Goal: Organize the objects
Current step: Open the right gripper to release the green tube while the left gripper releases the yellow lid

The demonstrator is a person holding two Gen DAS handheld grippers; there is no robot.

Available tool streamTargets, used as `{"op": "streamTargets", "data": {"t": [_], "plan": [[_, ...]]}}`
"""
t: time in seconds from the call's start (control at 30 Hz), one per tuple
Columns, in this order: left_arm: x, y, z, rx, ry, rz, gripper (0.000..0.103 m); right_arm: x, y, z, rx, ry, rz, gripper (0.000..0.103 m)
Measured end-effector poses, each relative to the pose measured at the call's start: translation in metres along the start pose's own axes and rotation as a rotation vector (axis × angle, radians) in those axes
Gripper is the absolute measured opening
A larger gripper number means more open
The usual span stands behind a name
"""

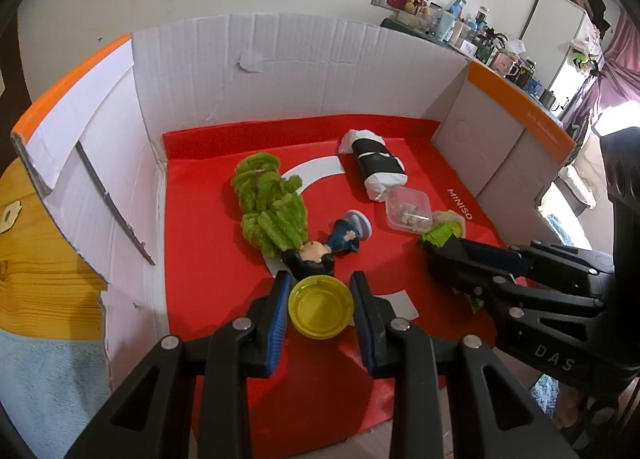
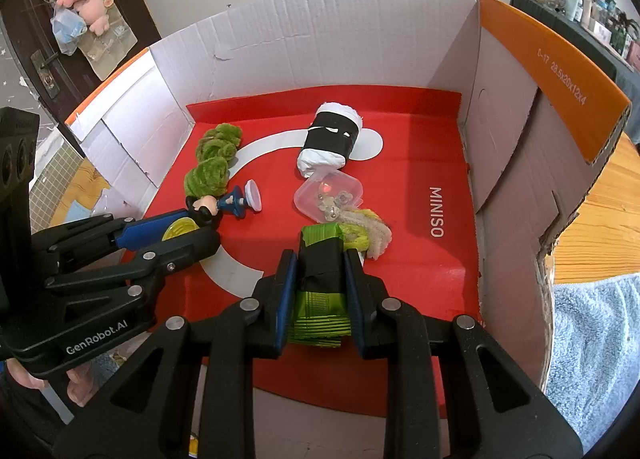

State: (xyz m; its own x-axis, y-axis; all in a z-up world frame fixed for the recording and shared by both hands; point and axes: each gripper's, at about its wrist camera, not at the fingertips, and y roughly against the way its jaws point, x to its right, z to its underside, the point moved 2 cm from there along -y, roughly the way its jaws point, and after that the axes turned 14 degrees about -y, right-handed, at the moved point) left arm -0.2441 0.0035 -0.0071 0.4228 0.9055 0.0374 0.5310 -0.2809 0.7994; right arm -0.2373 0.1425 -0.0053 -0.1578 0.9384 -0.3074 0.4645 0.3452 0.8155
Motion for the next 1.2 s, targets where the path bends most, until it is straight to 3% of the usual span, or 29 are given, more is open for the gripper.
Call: {"op": "streamTargets", "data": {"t": [0.37,0.53,0.63,0.7,0.73,0.93,1.03,1.2], "plan": [[0.0,0.0,-0.001,0.003,0.001,-0.007,0.032,0.001,0.001,0.0,-0.003,-0.005,-0.008,0.023],[0.001,0.002,-0.001,0.008,-0.007,-0.015,0.044,0.0,0.002,0.001,-0.003,-0.004,-0.014,0.025],[0.001,0.003,0.0,0.012,-0.007,-0.018,0.045,0.0,0.004,0.002,0.001,-0.003,-0.013,0.031],[0.001,0.004,0.0,0.014,-0.005,-0.019,0.045,0.0,0.005,0.003,0.006,-0.001,-0.013,0.059],[0.002,0.004,0.0,0.014,-0.004,-0.021,0.045,-0.001,0.007,0.004,0.013,0.002,-0.012,0.063],[0.004,0.01,0.001,0.024,-0.004,-0.023,0.045,-0.006,0.014,0.006,0.026,0.015,-0.013,0.064],[0.005,0.016,0.002,0.035,-0.002,-0.03,0.054,-0.005,0.016,0.009,0.027,0.014,-0.014,0.064],[0.006,0.027,0.004,0.054,0.001,-0.036,0.055,-0.006,0.022,0.011,0.038,0.017,-0.015,0.064]]}}
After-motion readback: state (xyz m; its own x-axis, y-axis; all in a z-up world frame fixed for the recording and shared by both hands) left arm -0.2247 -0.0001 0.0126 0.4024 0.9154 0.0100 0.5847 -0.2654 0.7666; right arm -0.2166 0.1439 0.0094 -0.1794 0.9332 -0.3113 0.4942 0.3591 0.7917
